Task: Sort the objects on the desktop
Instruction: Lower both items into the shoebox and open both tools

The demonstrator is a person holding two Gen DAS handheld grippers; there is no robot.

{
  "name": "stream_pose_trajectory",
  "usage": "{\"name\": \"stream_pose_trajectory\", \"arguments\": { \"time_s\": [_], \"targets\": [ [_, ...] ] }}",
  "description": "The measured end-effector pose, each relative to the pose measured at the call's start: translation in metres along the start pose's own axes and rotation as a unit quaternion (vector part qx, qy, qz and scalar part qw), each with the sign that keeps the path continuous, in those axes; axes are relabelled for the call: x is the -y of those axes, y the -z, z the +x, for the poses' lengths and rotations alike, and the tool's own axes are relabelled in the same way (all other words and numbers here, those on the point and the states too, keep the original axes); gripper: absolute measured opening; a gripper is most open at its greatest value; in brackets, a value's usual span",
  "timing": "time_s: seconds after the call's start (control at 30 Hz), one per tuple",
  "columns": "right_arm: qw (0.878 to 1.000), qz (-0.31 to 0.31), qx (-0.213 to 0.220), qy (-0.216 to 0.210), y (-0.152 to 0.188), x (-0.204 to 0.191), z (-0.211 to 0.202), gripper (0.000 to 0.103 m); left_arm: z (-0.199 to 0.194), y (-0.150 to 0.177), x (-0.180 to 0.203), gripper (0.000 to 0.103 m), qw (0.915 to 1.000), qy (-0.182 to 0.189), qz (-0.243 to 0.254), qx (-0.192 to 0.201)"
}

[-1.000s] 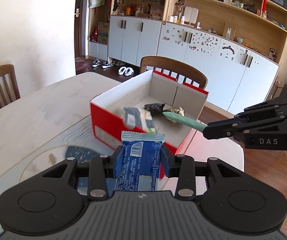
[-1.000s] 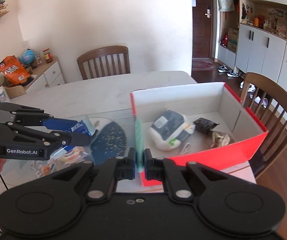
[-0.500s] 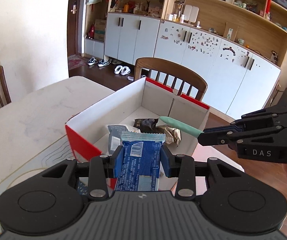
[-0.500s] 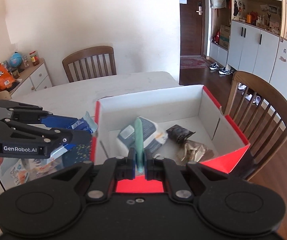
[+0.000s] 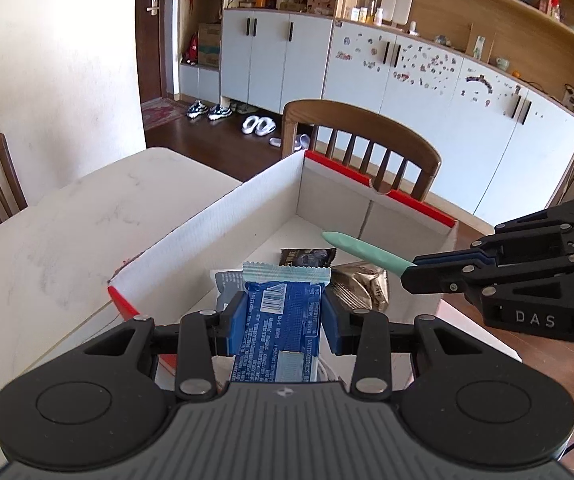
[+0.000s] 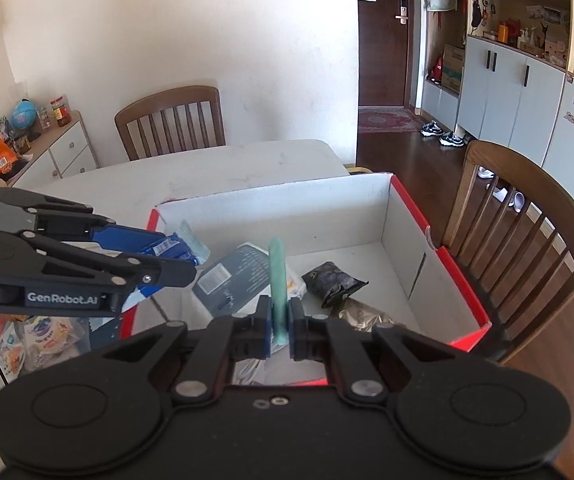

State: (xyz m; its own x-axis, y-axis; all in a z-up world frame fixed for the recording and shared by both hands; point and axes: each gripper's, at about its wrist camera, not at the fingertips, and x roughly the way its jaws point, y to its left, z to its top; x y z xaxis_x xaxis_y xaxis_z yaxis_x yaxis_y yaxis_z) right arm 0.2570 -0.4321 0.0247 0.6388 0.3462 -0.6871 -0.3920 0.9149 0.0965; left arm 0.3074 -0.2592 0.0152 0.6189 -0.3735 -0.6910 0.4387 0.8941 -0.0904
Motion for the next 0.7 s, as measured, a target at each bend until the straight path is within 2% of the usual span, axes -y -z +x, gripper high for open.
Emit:
{"name": "stream_pose_trajectory", "arguments": {
  "time_s": [0.27,0.7],
  "targets": [
    [1.000,-0.012,-0.021,0.004,-0.005,0.013,0.032,0.007,0.036,-0.008,0.008,0.037,0.9993,-0.013,0.017,-0.031],
    [0.998,-0.023,-0.052,0.005,-0.001,0.026,0.068,0.007,0.079,-0.014,0.023,0.037,0.9963,-0.014,0.036,-0.077]
  ]
}}
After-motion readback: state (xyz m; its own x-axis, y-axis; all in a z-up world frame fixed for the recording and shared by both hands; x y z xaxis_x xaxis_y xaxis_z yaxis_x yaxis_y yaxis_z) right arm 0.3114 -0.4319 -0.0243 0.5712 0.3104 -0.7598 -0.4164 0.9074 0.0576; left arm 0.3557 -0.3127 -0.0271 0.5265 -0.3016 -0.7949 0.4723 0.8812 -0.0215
